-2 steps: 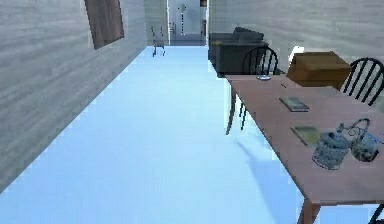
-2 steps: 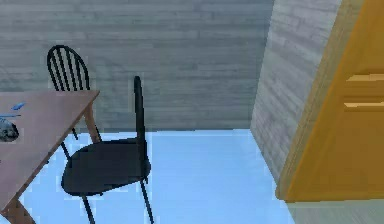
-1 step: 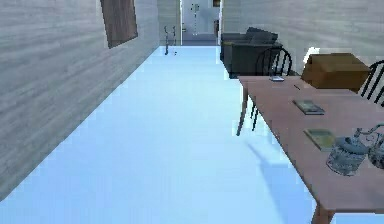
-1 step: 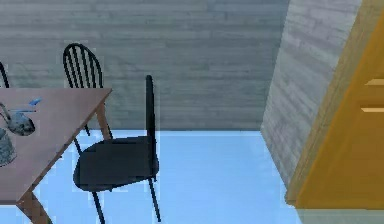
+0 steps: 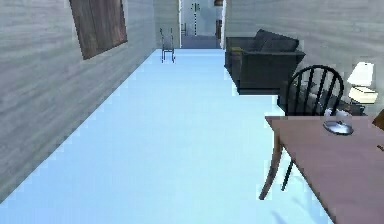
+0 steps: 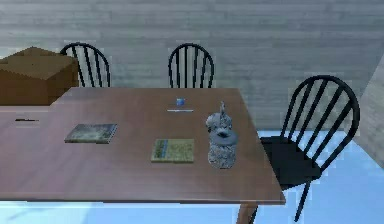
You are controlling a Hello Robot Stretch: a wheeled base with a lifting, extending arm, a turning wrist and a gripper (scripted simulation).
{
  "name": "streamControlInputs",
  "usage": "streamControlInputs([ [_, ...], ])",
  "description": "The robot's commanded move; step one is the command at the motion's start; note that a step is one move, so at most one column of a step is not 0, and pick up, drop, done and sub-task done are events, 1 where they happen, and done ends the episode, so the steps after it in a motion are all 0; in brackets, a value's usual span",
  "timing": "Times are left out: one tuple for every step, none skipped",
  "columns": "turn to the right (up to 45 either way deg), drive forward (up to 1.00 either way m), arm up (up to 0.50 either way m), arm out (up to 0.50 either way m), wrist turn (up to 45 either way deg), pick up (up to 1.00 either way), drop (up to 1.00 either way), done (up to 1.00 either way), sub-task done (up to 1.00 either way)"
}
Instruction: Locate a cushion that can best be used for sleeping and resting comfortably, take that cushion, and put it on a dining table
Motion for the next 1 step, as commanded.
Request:
streamControlInputs([
  [0.0,1.00,0.00,0.00,0.0,0.00,0.00,0.00,0.00],
])
